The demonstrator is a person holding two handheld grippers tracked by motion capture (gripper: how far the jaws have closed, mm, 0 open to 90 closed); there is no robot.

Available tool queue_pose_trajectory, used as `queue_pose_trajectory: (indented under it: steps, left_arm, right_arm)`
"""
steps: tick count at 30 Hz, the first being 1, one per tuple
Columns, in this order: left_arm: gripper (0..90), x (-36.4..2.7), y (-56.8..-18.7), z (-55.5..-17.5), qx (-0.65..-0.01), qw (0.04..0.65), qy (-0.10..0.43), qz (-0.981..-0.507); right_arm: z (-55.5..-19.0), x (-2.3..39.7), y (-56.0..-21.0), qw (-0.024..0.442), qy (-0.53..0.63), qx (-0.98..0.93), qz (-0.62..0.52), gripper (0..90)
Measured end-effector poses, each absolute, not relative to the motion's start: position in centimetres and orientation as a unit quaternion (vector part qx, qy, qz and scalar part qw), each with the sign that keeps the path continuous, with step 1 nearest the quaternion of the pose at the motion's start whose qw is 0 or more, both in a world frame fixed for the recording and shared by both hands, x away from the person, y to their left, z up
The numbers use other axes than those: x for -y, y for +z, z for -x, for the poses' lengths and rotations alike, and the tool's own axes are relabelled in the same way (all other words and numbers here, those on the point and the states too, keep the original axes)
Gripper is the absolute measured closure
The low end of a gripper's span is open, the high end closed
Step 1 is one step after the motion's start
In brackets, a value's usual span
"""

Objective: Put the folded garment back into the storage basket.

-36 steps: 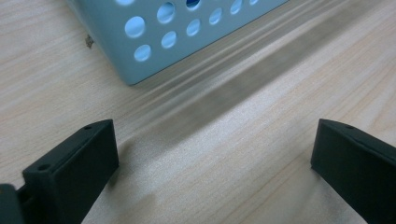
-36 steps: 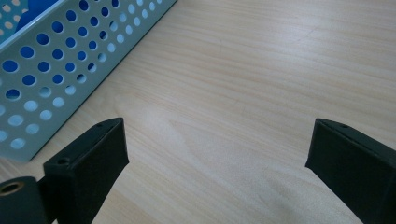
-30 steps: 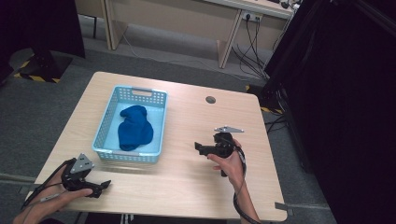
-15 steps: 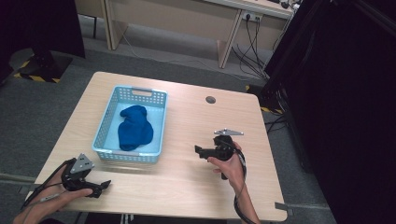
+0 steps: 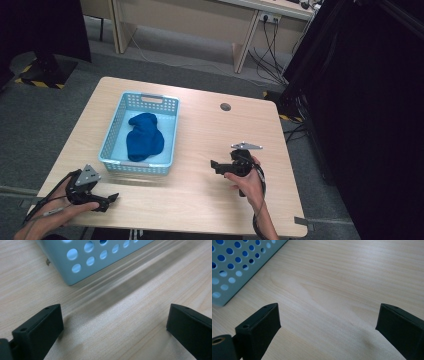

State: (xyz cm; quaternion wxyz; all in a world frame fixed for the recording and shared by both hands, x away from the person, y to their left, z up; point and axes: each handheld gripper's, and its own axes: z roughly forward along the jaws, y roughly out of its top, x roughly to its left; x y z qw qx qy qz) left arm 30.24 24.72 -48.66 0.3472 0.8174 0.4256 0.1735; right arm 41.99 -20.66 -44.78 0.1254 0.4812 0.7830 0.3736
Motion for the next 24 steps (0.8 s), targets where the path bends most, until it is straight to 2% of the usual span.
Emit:
queue_pose_trajectory:
  steps: [24]
  left_arm:
    - [0.0, -24.7, -48.7, -30.2, -0.426, 0.347, 0.174, -0.818]
  right_arm:
    - [-40.8, 21.6, -46.0, 0.121, 0.354, -0.789, -0.487, 5.7]
